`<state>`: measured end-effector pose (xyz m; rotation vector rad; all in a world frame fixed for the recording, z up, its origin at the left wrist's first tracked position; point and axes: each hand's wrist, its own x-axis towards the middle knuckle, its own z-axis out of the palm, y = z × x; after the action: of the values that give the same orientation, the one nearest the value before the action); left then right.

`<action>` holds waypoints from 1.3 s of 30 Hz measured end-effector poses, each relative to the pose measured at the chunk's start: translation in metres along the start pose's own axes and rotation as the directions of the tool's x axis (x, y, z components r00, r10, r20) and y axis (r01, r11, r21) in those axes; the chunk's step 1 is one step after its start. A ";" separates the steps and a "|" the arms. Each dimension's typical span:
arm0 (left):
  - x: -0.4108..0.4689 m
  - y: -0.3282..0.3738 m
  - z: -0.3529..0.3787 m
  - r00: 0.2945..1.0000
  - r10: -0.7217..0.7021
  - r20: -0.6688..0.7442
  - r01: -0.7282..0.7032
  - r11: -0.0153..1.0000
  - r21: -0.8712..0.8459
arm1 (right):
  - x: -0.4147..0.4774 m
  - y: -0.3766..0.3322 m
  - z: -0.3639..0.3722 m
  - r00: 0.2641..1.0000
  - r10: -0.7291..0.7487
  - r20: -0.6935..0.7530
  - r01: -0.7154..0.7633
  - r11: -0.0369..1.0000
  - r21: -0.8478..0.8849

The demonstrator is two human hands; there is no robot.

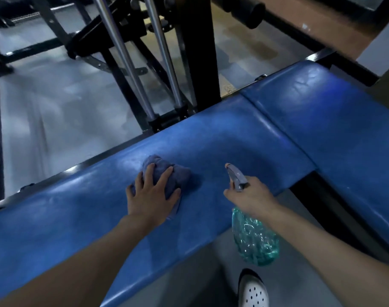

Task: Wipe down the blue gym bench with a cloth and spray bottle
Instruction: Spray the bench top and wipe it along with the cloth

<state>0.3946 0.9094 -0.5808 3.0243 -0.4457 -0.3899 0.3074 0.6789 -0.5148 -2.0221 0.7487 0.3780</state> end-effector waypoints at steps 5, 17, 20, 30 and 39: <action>-0.027 -0.050 0.002 0.998 -0.068 -0.003 0.068 0.998 -0.016 | -0.016 -0.020 0.041 0.994 -0.078 0.074 0.074 0.995 0.060; -0.100 -0.141 0.003 0.970 -0.243 0.029 0.244 0.969 -0.038 | -0.048 -0.059 0.107 0.979 -0.107 0.171 0.113 0.993 -0.023; -0.114 -0.154 0.004 0.958 -0.286 0.026 0.287 0.956 -0.053 | -0.057 -0.071 0.118 0.958 -0.162 0.235 0.167 0.986 -0.002; -0.169 -0.211 0.015 0.913 -0.407 0.028 0.408 0.909 -0.085 | -0.085 -0.090 0.183 0.948 -0.149 0.280 0.213 0.953 -0.216; -0.224 -0.265 0.023 0.838 -0.545 0.017 0.543 0.832 -0.112 | -0.111 -0.113 0.234 0.878 -0.228 0.420 0.336 0.920 -0.202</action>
<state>0.2541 1.2279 -0.5745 2.9845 0.4501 -0.3961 0.3008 0.9609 -0.5059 -2.1750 0.1494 0.7140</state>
